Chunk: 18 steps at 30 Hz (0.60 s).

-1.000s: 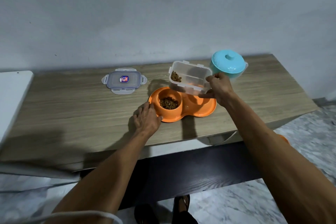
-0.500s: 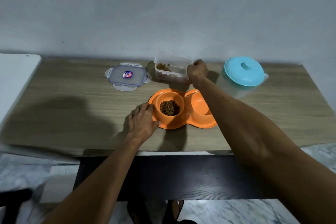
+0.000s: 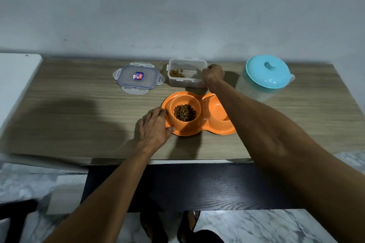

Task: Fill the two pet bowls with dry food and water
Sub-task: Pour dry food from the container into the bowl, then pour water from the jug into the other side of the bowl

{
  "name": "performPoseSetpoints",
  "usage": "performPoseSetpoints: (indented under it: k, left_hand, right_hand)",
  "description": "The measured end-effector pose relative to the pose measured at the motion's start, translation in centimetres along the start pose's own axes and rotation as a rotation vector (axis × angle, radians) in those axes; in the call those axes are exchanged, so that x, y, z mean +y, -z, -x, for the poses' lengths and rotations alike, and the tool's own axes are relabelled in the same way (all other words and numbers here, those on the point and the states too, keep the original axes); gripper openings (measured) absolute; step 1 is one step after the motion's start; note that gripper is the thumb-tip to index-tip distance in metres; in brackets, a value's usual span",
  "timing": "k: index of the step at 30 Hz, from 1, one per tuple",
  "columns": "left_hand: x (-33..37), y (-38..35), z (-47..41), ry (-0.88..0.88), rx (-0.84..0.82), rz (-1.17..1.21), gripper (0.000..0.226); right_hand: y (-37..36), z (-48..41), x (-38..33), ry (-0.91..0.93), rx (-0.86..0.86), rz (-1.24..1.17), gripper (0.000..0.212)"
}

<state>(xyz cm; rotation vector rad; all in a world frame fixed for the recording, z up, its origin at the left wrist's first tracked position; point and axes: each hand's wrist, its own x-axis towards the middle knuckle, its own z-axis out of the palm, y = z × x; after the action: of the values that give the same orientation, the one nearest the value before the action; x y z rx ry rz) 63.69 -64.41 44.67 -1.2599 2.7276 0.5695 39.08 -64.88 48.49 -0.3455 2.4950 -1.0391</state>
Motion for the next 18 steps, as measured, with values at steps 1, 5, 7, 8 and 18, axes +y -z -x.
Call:
performPoseSetpoints:
  k: [1,5,7,8,18]
  left_hand:
    - [0.0,0.0,0.0,-0.006,0.000,-0.009,0.075]
    - [-0.3,0.0,0.3,-0.026,-0.013,0.037,0.077]
    - [-0.3,0.3,0.7,-0.046,0.025,0.077,0.076]
    - [-0.2,0.5,0.9,-0.049,0.066,0.080,0.073]
    - [7.7,1.9,-0.3,-0.274,0.100,-0.024,0.079]
  right_hand:
    - [0.2,0.3,0.0,-0.006,-0.010,0.013,0.032]
    - [1.6,2.2,-0.8,0.031,-0.001,0.055,0.029]
    - [3.1,3.6,-1.6,0.093,0.052,0.084,0.032]
    - [3.8,4.1,-2.1,0.126,0.074,0.090,0.033]
    - [14.5,5.4,-2.1,0.380,0.392,-0.013,0.028]
